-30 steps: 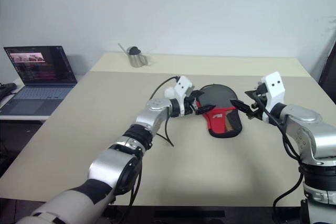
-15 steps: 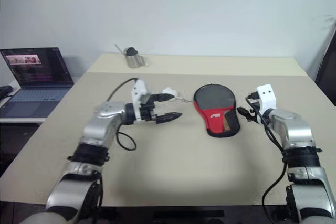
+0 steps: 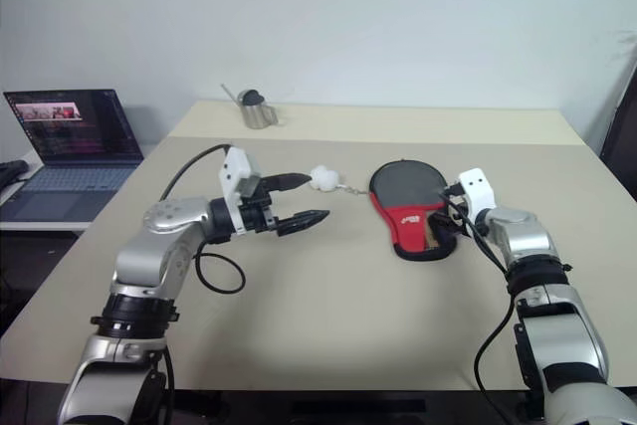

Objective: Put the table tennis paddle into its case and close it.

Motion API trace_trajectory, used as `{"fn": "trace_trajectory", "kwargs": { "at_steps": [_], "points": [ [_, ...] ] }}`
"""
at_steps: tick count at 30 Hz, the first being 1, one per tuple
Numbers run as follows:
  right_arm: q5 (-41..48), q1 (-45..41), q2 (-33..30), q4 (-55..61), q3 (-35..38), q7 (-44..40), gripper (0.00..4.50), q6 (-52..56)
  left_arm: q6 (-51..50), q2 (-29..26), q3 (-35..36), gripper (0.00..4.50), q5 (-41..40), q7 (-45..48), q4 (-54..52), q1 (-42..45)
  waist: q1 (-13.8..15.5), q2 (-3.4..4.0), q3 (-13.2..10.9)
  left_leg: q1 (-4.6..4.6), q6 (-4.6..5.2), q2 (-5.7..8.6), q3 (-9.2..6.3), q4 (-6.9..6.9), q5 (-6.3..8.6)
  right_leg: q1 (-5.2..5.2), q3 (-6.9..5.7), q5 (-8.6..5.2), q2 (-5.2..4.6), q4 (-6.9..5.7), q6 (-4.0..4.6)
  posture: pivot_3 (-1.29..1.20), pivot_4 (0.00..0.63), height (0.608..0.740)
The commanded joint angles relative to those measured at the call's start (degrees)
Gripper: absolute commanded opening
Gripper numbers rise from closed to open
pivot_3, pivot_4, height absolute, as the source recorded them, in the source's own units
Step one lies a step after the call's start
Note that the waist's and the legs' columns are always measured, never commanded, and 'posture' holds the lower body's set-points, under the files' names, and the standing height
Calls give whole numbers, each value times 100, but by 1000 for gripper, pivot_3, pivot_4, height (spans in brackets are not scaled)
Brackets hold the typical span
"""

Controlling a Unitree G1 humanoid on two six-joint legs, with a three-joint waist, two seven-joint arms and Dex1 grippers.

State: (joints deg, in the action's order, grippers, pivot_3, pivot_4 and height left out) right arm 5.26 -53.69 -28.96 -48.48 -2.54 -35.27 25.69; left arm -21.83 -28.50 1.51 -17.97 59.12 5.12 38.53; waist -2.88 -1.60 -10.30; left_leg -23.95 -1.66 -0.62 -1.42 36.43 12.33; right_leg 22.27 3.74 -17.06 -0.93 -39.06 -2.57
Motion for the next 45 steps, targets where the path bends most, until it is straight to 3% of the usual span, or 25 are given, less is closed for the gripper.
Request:
{"fn": "trace_trajectory", "kwargs": {
  "at_steps": [1, 14, 18, 27, 38, 45],
  "points": [
    [-126, -273, 31, -397, -4, -174, 3640, -224, 24, -53, 34, 4500, -139, -52, -240, 97, -4, 0, 0, 0, 0, 0, 0, 0, 0, 0, 0, 0, 0, 0, 0, 0, 150, 740],
    [-349, -528, 467, -1203, -89, -630, 3640, -294, -115, -222, 80, 4500, -187, -33, -456, -41, -106, 1, 1, 10, 0, -6, 2, -1, 0, -5, 3, 0, 4, -5, 1, 0, 150, 740],
    [-430, -555, 562, -1331, -112, -609, 2831, -318, -143, -269, 86, 4500, -185, -31, -504, -94, -151, 0, 2, 14, 0, -6, 2, -1, 0, -8, 3, 0, 4, -6, 1, 0, 150, 740],
    [-542, -626, 679, -1561, -37, -447, 114, -358, -161, -337, 83, 4500, -190, -20, -570, -184, -188, 0, 3, 28, 0, -5, 0, 8, 0, -23, 3, 1, 3, -15, 0, 0, 150, 740],
    [-324, -557, 887, -1101, 42, -814, 52, 123, -262, -1144, 102, 4500, -368, 620, -796, -972, -216, 0, 3, 40, 0, -8, 3, 10, 0, -26, 9, 1, 7, -26, 1, 0, 150, 740],
    [33, -21, 1121, 754, -62, -1135, 52, 1256, -631, -1598, 278, 4500, -882, 1021, -1176, -1364, -226, 0, 3, 39, 0, -17, 5, -2, 1, -19, 13, 0, 7, -22, 2, 0, 150, 740]
  ]
}}
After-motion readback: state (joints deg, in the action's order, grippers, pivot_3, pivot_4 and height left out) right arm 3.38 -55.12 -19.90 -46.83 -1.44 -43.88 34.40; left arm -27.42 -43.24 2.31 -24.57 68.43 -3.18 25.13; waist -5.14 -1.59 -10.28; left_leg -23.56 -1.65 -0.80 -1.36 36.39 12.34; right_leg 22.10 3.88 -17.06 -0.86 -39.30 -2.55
